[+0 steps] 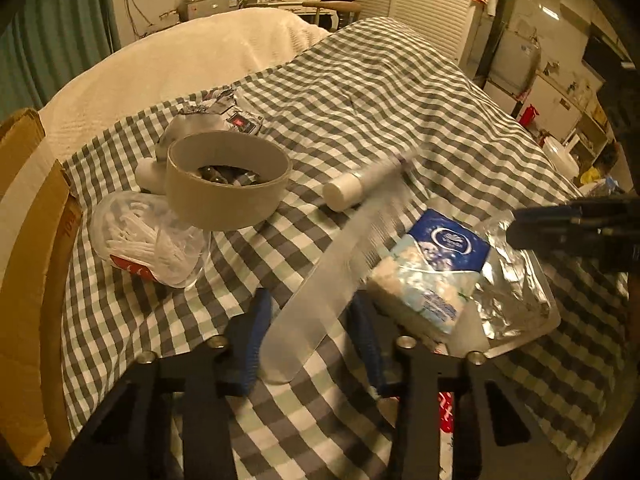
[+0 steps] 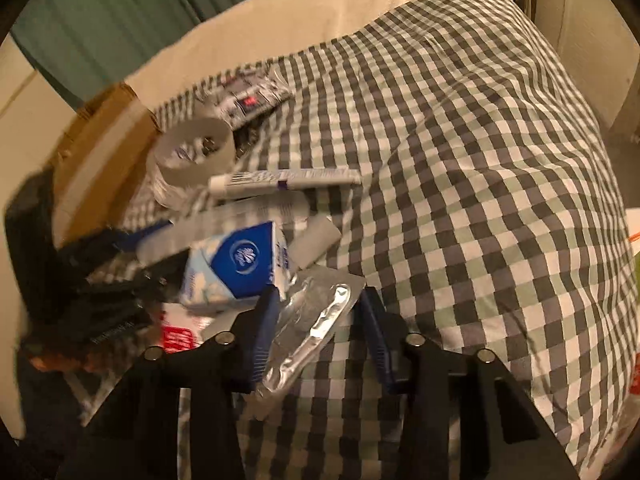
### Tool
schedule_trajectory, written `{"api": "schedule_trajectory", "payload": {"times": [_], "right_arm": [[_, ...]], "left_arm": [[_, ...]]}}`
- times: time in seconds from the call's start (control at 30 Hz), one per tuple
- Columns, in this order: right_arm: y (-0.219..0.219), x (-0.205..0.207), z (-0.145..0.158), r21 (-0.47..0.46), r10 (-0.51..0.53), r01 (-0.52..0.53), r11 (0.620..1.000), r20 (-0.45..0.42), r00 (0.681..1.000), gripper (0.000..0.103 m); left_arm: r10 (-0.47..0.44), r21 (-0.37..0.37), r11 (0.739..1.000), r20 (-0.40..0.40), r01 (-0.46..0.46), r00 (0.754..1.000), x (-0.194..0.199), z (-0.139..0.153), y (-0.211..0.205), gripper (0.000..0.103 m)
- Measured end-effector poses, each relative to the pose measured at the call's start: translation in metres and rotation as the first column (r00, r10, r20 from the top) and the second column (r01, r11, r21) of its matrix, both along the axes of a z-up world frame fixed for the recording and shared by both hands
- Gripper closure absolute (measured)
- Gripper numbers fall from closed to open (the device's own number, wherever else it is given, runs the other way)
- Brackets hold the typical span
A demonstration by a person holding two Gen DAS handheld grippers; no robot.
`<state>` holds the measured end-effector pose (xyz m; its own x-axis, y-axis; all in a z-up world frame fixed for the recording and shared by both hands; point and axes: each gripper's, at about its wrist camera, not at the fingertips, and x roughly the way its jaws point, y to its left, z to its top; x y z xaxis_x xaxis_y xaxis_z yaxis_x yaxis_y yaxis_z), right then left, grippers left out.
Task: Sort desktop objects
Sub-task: 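Grasp the clear comb with the left gripper while the right gripper grasps the foil blister strip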
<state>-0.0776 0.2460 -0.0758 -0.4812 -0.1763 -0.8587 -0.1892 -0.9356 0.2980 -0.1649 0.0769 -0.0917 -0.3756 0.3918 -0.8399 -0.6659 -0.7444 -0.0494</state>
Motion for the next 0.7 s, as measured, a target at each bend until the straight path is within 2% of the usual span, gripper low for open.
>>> {"api": "schedule_trajectory", "payload": {"times": [0.07,0.13,0.17,0.23,0.3,0.33,0.37,0.47,0.7], "right_arm": [[-0.002,0.0,0.004,-0.027,0.005,-0.005,1.0,-0.021,1.0,0.067],[-0.007,-0.002,0.004,-0.072,0.024,-0.026,0.997,-0.032,0.999,0.071],[-0.01,-0.005,0.0,-0.131,0.041,-0.044,0.99,-0.024,0.999,0.073],[-0.015,-0.01,-0.01,-0.151,0.047,-0.046,0.987,0.003,0.999,0.073],[-0.021,-0.013,-0.02,-0.114,0.049,-0.046,0.992,0.026,0.998,0.076],[-0.021,-0.014,-0.023,-0.106,0.049,-0.046,0.993,0.031,0.998,0.079],[-0.021,-0.014,-0.024,-0.092,0.044,-0.04,0.995,0.037,0.998,0.083],[-0.019,-0.011,-0.016,-0.046,0.047,-0.046,0.998,0.018,0.999,0.088],[-0.019,-0.01,0.011,0.161,0.079,-0.071,0.984,-0.039,0.996,0.092]], "left_arm": [[-0.002,0.003,1.0,-0.002,0.002,1.0,0.001,0.002,0.0,0.072],[-0.001,0.003,1.0,0.005,0.001,1.0,0.0,0.001,0.0,0.072],[0.001,0.003,1.0,0.009,-0.001,1.0,-0.001,0.0,0.001,0.072],[0.005,0.015,1.0,0.009,-0.005,1.0,-0.002,-0.001,0.001,0.072],[0.009,0.027,1.0,0.003,-0.009,1.0,-0.003,-0.001,0.001,0.073],[0.011,0.032,0.999,-0.001,-0.011,1.0,-0.003,-0.001,0.001,0.077],[0.009,0.036,0.999,-0.004,-0.009,1.0,-0.002,-0.001,0.001,0.089],[-0.008,0.062,0.998,-0.018,0.009,1.0,0.003,0.005,0.001,0.101],[0.05,0.061,0.997,0.006,-0.05,0.999,0.001,0.006,-0.002,0.101]]}}
